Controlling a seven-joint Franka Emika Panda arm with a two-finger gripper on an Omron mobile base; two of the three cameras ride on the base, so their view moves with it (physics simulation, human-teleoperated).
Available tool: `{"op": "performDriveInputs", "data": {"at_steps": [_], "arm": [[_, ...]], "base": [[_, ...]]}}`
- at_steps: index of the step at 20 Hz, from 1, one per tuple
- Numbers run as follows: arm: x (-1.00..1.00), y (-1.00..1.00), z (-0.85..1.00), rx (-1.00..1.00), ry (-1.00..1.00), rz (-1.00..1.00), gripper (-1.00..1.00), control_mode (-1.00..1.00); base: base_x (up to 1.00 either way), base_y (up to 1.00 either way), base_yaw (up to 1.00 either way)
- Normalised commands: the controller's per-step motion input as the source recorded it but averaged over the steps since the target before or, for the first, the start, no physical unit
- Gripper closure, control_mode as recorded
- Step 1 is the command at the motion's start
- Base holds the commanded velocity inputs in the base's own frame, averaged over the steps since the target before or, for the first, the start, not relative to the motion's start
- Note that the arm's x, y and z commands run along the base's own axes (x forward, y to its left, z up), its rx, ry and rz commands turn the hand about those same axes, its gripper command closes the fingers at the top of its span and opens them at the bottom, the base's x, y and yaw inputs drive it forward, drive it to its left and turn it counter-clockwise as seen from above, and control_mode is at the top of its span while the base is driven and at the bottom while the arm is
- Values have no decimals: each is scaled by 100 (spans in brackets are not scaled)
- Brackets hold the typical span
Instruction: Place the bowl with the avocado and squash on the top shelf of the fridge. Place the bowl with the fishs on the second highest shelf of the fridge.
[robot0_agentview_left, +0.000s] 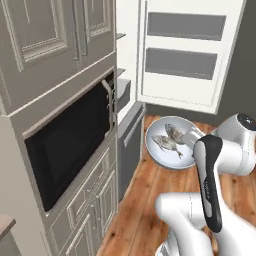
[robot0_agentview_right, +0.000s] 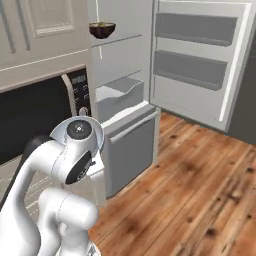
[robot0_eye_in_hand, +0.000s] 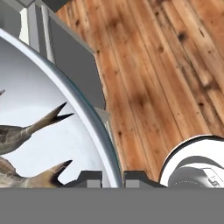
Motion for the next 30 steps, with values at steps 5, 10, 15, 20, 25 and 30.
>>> {"op": "performDriveInputs", "data": {"at_steps": [5, 10, 15, 20, 25, 30], "arm": [[0, 0, 0, 0, 0, 0, 100, 100], [0, 0, 0, 0, 0, 0, 100, 100], [0, 0, 0, 0, 0, 0, 100, 100], [0, 0, 0, 0, 0, 0, 100, 100], [0, 0, 0, 0, 0, 0, 100, 100], [0, 0, 0, 0, 0, 0, 100, 100]], "base": [[100, -40, -1], [100, -58, 26], [77, -46, 72], [46, -57, 77], [70, -75, 48], [80, 0, 0]]}}
